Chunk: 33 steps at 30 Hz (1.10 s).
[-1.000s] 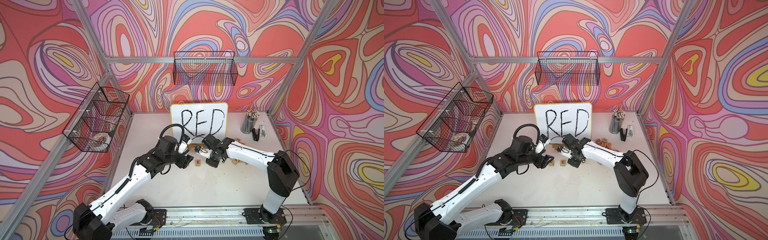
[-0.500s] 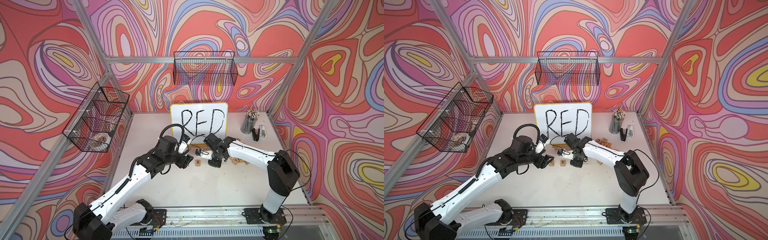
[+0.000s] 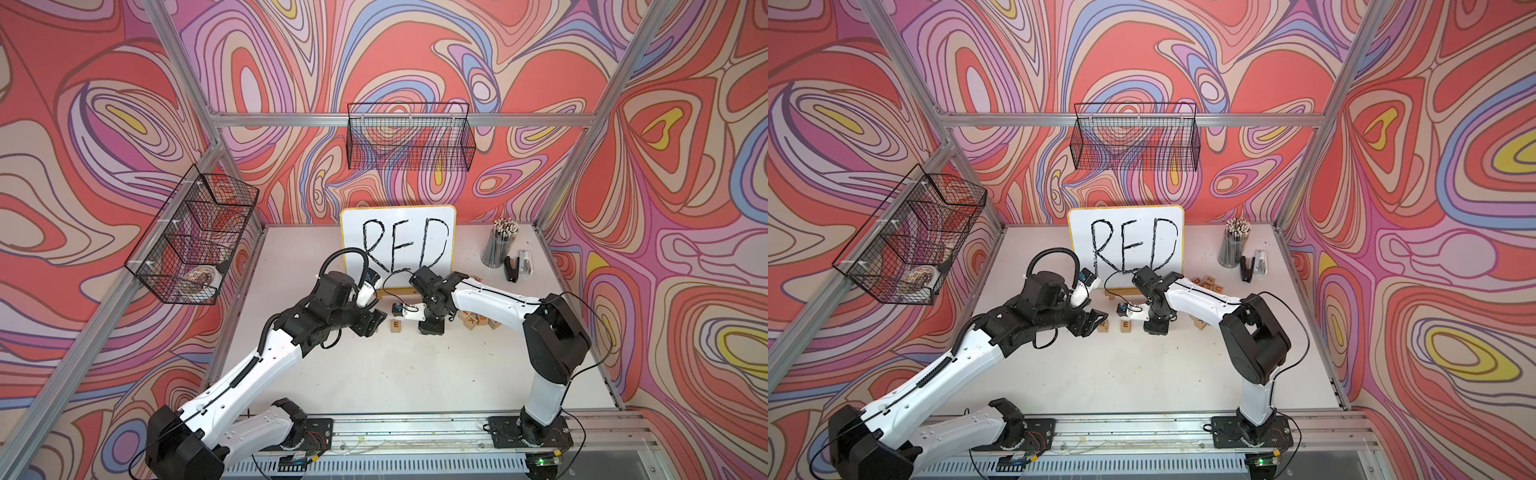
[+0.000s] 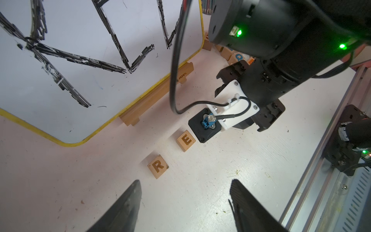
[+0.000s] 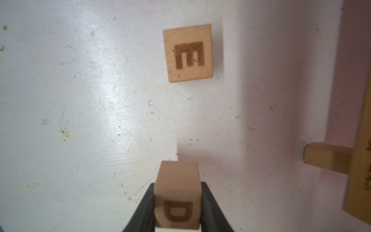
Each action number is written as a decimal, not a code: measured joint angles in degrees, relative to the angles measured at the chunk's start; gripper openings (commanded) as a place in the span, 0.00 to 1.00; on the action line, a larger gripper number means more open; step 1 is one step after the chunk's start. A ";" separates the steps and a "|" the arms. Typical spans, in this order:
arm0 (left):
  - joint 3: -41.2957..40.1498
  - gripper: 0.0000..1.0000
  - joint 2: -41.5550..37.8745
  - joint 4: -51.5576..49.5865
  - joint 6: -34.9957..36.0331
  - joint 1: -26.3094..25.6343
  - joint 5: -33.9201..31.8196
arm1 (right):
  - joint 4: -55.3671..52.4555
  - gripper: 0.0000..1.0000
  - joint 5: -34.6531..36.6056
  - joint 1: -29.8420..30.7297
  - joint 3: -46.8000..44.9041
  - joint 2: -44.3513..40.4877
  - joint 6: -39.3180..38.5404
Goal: Assemble the uppercase word "red" with letter blocks
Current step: Place the letter block at the center of the board.
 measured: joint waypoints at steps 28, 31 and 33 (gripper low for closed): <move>0.00 0.73 0.48 0.00 0.00 0.00 -0.02 | 1.57 0.25 -2.71 -2.08 2.49 4.17 -9.01; 0.00 0.73 0.48 0.00 0.00 -0.02 -0.02 | 1.60 0.25 -2.69 -2.08 3.32 4.94 -9.40; 0.00 0.73 0.48 0.00 0.00 0.00 -0.04 | 1.79 0.25 -2.71 -2.08 3.85 5.55 -9.62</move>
